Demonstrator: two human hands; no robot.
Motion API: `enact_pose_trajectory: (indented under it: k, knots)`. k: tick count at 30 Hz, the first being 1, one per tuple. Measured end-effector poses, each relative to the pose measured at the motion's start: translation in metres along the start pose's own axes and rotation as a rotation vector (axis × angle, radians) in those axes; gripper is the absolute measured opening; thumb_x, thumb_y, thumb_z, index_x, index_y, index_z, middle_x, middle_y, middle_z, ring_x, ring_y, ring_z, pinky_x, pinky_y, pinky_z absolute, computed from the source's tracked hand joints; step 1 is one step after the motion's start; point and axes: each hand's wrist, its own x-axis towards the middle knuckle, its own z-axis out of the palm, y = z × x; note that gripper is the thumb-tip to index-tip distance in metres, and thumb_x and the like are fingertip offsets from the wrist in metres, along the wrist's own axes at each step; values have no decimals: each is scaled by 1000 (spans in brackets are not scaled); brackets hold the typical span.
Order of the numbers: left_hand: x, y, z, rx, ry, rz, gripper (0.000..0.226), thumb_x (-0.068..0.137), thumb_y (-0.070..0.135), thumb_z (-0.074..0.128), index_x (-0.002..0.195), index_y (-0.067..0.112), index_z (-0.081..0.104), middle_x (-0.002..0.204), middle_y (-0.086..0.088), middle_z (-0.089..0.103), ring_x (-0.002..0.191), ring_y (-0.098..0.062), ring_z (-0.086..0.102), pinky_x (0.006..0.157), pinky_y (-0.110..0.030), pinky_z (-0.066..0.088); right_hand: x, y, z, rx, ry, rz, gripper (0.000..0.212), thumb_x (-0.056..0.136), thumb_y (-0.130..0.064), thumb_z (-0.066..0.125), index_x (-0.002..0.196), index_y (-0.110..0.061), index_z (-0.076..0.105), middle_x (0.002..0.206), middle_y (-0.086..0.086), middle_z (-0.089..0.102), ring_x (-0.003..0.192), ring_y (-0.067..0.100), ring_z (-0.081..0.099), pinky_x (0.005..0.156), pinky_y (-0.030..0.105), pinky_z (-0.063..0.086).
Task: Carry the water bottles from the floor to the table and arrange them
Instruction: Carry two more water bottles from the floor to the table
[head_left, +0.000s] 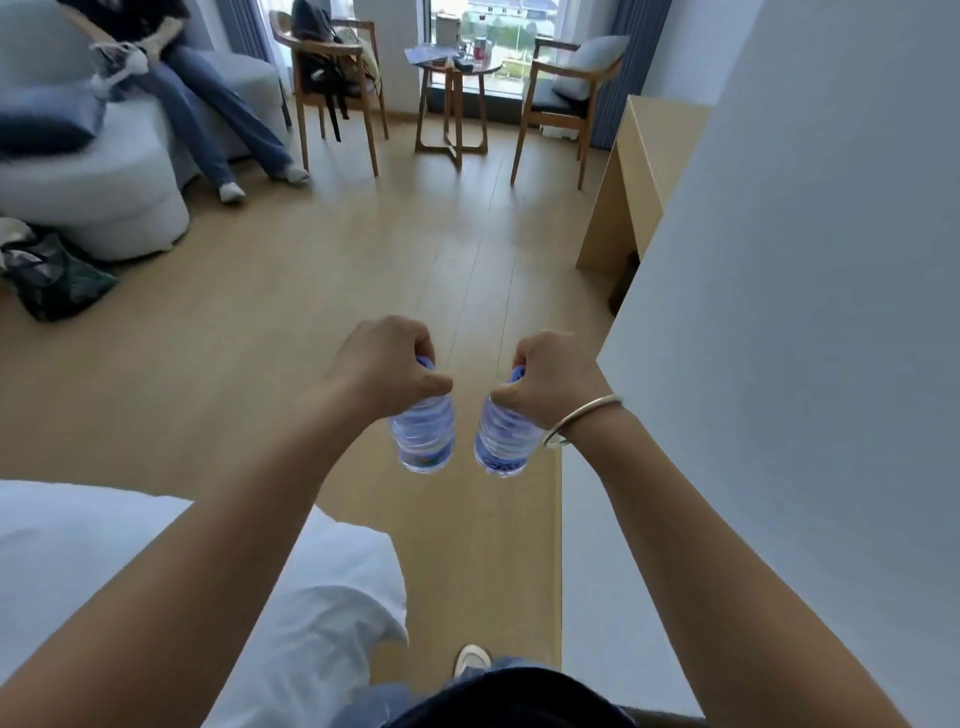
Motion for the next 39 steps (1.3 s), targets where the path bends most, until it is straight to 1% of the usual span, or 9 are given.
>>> enact_pose_trajectory:
  k: [4,9,12,19,24,28,33,36,39]
  knots:
    - [73,-9,-4,-56,25,-11,8,66,19,70,68,15,64,62,10,54,59,-7,47,49,-19,33,69,13,-10,12,86,18,22,71,-24,64,76,-2,61,72,8,53,70,23,51,60,27,37]
    - [170,-25,0,-38,-75,0,7,64,20,69,61,18,63,60,10,57,58,-4,49,48,-19,33,156,31,-18,54,101,86,26,69,-25,65,76,0,63,69,7,53,65,20,48,57,26,38]
    - [233,-41,7,-23,-143,19,12,63,20,70,56,20,60,57,10,56,57,-9,50,52,-20,37,208,36,-14,43,46,136,26,70,-27,66,73,-2,59,67,6,49,65,19,47,56,26,38]
    - [385,-64,-7,34,-207,176,17,63,20,71,54,22,56,57,10,55,54,-4,46,47,-19,31,326,46,-20,78,108,297,30,68,-25,66,79,3,64,72,14,57,68,26,54,67,40,54]
    - [473,-64,-12,39,-196,297,16,62,18,69,55,21,55,62,7,56,57,-9,48,48,-20,33,380,55,-26,145,272,369,23,70,-21,66,74,1,61,70,13,58,68,26,54,62,37,49]
    - [535,-65,-3,-47,-224,318,17,61,19,72,52,22,57,62,4,61,62,-15,55,56,-27,45,419,75,-34,147,318,443,22,68,-20,66,72,1,62,64,7,53,61,19,47,51,26,37]
    - [596,-50,24,-116,-273,330,18,57,21,73,48,25,57,57,8,60,57,-8,53,50,-22,38,463,111,-41,141,306,539,26,65,-18,63,73,7,62,65,10,54,60,18,43,54,26,35]
    - [636,-30,44,-89,-300,374,18,58,21,73,47,24,58,53,10,58,54,-5,52,47,-20,34,487,140,-51,168,304,591,25,65,-17,63,74,7,62,72,15,62,60,18,44,54,26,35]
    - [680,0,65,-83,-329,439,17,57,18,72,48,21,58,54,6,59,56,-13,54,50,-24,42,514,174,-69,184,332,637,22,67,-16,64,73,5,61,69,10,56,61,19,45,57,28,38]
